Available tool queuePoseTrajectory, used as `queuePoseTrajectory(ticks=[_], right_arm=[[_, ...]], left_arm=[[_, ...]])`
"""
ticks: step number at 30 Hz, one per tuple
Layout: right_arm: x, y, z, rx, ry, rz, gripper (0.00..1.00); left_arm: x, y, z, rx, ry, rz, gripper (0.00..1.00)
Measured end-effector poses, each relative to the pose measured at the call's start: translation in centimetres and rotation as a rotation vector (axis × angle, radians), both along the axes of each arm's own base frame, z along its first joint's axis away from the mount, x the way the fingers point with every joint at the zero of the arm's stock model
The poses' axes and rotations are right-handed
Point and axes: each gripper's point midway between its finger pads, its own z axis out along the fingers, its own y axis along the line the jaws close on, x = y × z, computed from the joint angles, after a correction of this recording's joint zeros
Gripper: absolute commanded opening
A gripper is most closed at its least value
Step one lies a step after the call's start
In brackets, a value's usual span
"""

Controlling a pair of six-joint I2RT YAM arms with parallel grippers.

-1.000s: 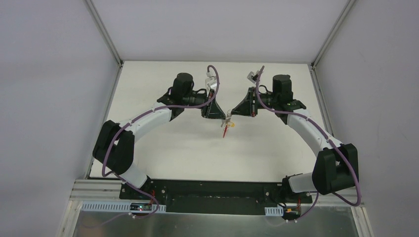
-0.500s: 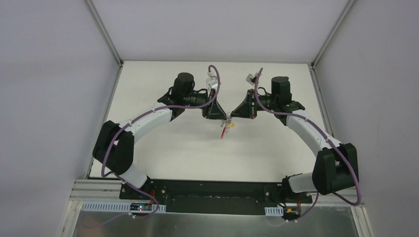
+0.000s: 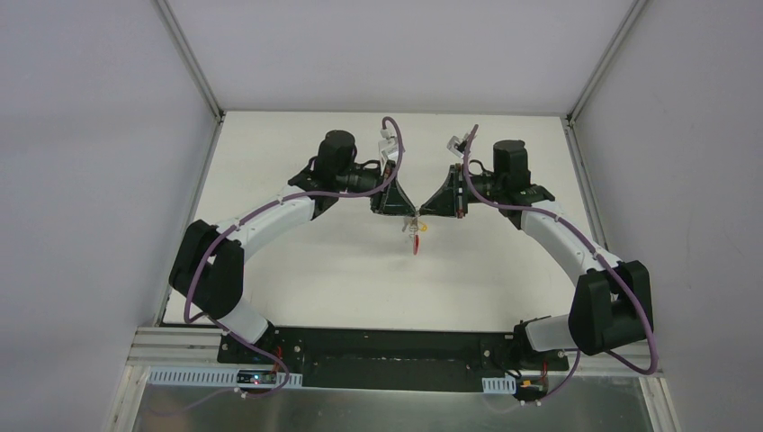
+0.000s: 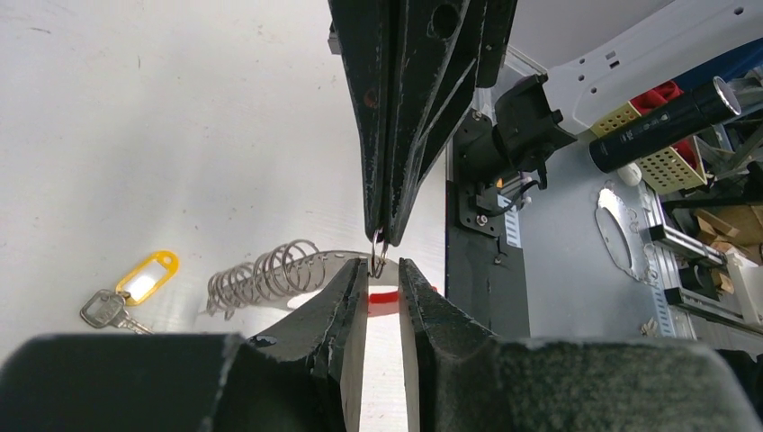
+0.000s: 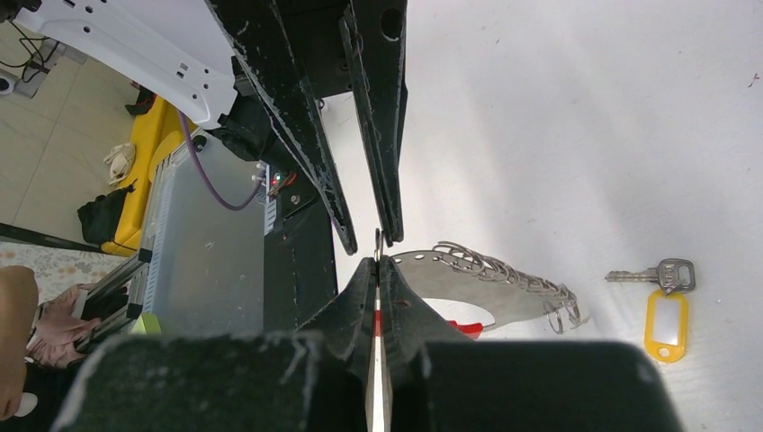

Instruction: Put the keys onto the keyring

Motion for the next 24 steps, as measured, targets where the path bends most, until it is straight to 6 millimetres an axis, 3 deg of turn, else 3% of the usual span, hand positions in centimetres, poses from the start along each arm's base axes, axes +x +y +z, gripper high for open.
queuePoseTrajectory(ticks=[15,24], right_arm=[[-0.15,0.16,0.20,0.011,-0.003,0.014,0.00],[-0.25,0.23,0.29,0.023,0.007,0.019,0.00]], left_arm=[[-0.02,-0.38,0.37,-0.006,-0.007,-0.009,0.16],[-0.03,-0.45,0.37,-0.007,-0.005,-0.009,0.02]])
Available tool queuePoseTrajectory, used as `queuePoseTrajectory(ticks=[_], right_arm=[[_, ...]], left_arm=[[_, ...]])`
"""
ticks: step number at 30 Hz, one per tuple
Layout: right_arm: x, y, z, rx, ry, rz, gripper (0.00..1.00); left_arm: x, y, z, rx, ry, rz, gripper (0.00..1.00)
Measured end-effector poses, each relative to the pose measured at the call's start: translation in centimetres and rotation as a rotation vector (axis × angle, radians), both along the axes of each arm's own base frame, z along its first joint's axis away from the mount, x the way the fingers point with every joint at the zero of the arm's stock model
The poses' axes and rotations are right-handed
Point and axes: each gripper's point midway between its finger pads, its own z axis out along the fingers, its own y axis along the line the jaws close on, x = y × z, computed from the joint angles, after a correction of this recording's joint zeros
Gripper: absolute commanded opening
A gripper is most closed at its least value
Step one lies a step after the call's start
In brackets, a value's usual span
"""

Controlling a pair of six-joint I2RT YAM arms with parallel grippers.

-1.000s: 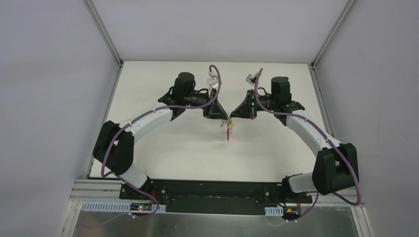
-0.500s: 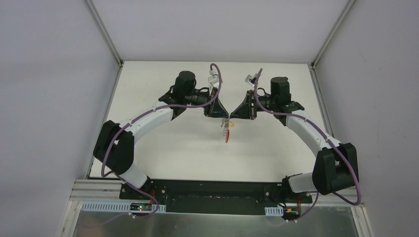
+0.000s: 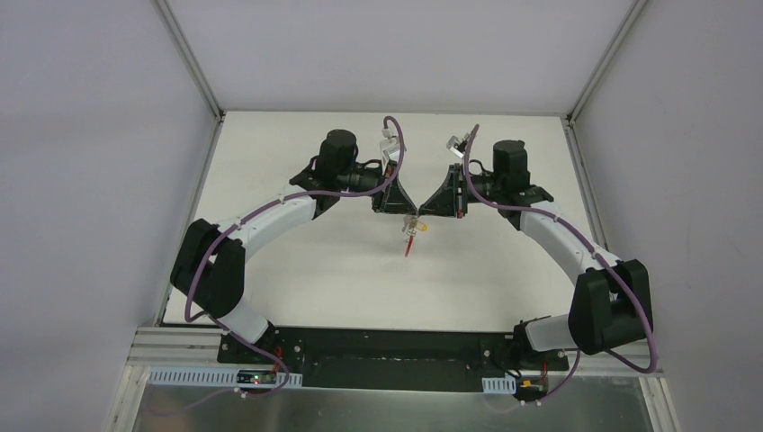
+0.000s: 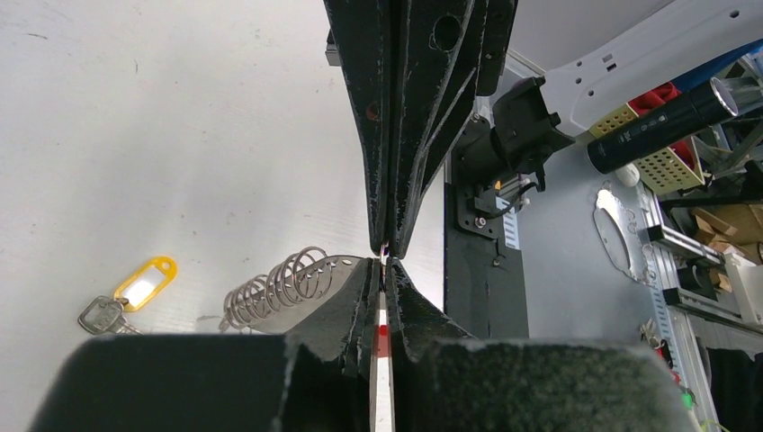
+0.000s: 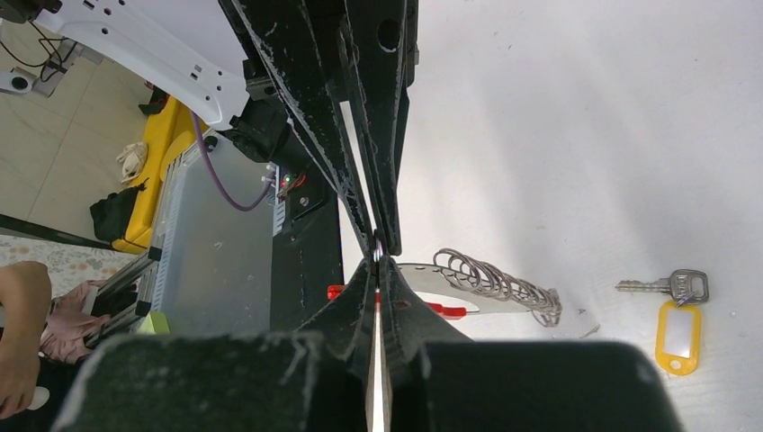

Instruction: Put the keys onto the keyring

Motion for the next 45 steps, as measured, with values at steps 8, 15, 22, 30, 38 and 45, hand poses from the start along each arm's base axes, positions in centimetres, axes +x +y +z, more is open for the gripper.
queuePoseTrajectory(ticks=[8,15,22,30,38,45], right_arm=[[0.0,0.0,0.0,0.006,-0.003,0.003,0.00],[0.0,0.1,-0.5,0.001,-0.011,-0.002,0.00],[-0.4,0.6,-1.0,0.007,-0.041,0.017,0.04],[-0.6,0.6,-1.5,0.008,-0.021,0.016,0.11],[-0.8,0.6,-1.4,0.014,-0.013,0.026,0.22],[-1.3,1.0,-1.2,0.022,-0.020,0.048,0.29]], left_arm=[[0.0,0.0,0.0,0.000,0.004,0.000,0.00],[0.2,0.6,-0.1,0.112,-0.020,0.016,0.00],[-0.1,1.3,-0.6,0.206,-0.076,0.014,0.00],[-0.9,2.1,-1.7,0.266,-0.073,0.004,0.00],[-1.0,2.2,-1.8,0.272,-0.072,0.000,0.00],[-1.1,2.0,-1.6,0.260,-0.056,-0.001,0.00]])
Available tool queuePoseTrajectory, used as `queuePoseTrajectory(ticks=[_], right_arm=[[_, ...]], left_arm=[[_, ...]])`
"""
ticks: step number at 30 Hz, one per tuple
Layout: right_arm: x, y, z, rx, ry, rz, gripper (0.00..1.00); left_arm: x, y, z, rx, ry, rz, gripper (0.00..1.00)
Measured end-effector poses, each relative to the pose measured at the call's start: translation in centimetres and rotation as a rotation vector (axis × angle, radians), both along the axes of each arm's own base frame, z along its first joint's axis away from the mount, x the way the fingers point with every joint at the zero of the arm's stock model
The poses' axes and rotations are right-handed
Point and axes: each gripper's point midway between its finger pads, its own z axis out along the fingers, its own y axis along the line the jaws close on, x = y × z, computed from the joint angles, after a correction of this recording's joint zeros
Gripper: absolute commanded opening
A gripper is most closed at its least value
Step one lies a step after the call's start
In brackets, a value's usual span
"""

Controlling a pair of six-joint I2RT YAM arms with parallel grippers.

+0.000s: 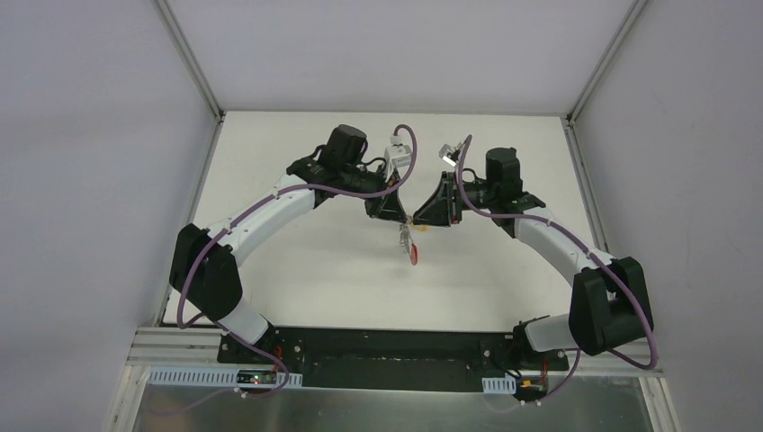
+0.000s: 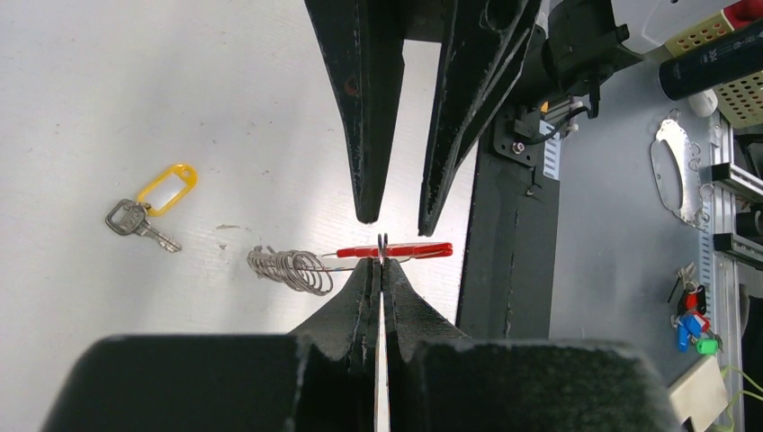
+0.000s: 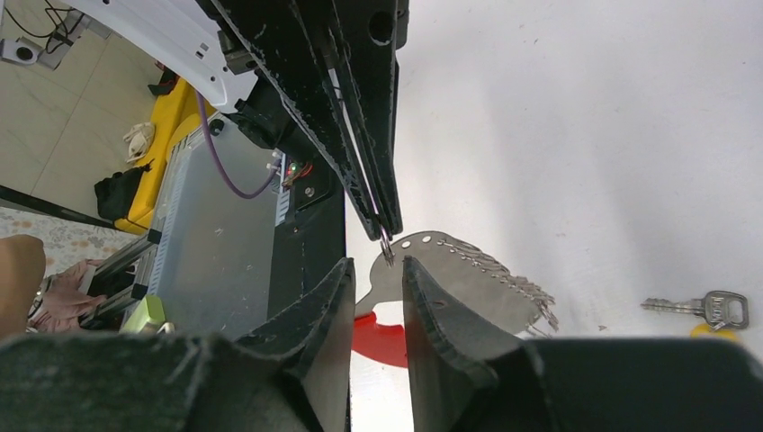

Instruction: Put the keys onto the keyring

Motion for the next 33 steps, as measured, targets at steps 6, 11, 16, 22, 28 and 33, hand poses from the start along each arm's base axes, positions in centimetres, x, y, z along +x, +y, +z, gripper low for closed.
queuePoseTrajectory(ticks=[6,11,16,22,28,33], right_arm=[[-0.3,0.5,-0.5,-0.005,0.014,0.020,0.26],[-0.5,0.7,-0.7,-0.008,0.021,0.027,0.10],[-0.7,0.7,-0.6,-0.002,0.023,0.041,0.00],[-0.7,0.7,-0.6,-0.001,0.023,0.043,0.00],[-0.1,0.6,-0.4,0.009,0.031,0.008,0.00],[0.3,0.5,-0.5,0.020,0.057,-0.021,0.00]], left_arm=[[-0.3,-0.4,0.3,-0.029,0.033,-0.003,0.00],[-0.5,-0.5,0.4,-0.042,0.051,-0.008,0.00],[-0.5,-0.5,0.4,-0.044,0.052,-0.006,0.00],[-0.5,-0.5,0.3,-0.044,0.050,-0.007,0.02],[0.4,-0.5,0.4,-0.091,0.082,0.026,0.16],[0.8,-0.6,0.6,-0.132,0.106,0.040,0.18]])
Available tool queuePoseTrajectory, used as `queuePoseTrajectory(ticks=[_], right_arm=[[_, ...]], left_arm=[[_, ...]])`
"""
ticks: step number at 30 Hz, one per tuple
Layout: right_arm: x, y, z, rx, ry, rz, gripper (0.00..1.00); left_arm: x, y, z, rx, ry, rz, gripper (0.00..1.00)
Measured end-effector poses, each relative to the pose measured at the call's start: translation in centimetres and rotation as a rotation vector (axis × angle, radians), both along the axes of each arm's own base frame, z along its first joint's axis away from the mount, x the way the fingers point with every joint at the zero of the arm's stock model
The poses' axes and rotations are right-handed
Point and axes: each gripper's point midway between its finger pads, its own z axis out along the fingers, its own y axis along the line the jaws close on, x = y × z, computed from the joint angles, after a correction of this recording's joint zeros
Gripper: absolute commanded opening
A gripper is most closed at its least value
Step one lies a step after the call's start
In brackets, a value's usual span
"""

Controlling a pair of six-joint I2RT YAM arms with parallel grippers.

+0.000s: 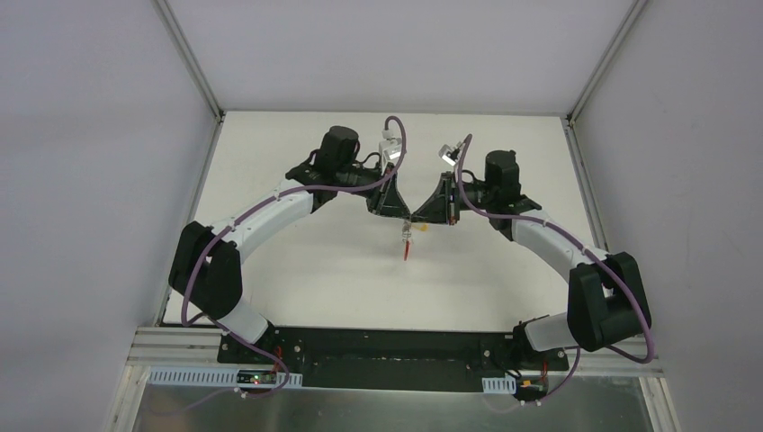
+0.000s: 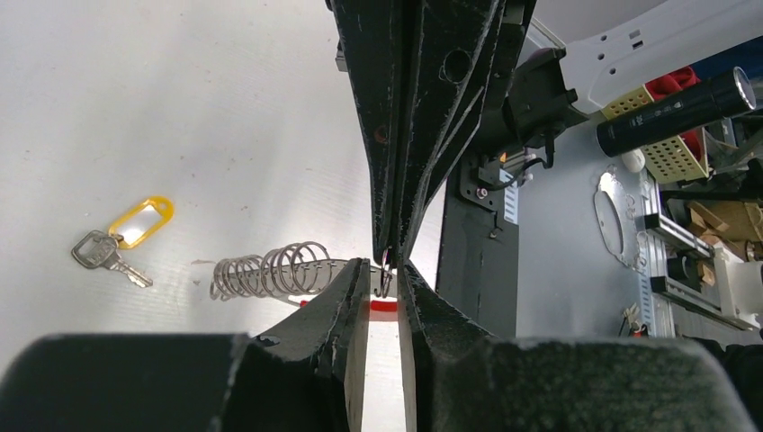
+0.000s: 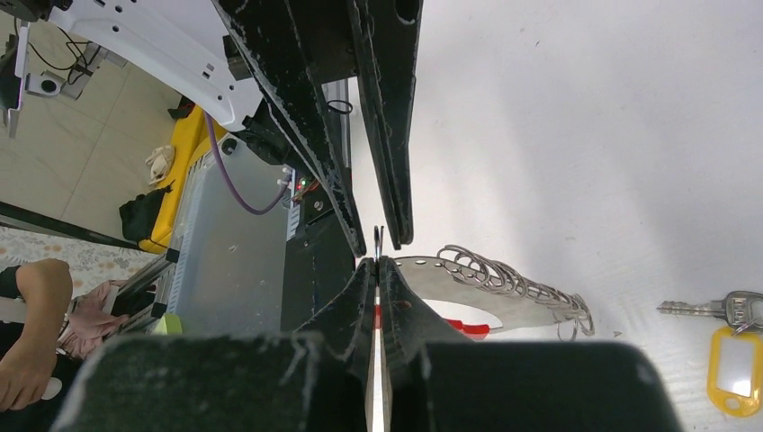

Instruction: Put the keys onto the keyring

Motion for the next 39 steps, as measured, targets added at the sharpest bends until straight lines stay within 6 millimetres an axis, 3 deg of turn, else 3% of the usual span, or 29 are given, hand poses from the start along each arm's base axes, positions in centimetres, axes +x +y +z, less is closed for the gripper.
queuePoseTrajectory(ticks=[18,39], right_arm=[[0.82,-0.37,0.83,0.022,0.012,-0.031,0.00],[0.95,-0.50,0.95,0.032,0.014,-0.036,0.00]], left_arm=[[-0.02,-0.38,0.56,-0.041,-0.006,-0.013,0.18],[0.25,-0.64,0.57,-0.049,0.024,0.001,0.00]])
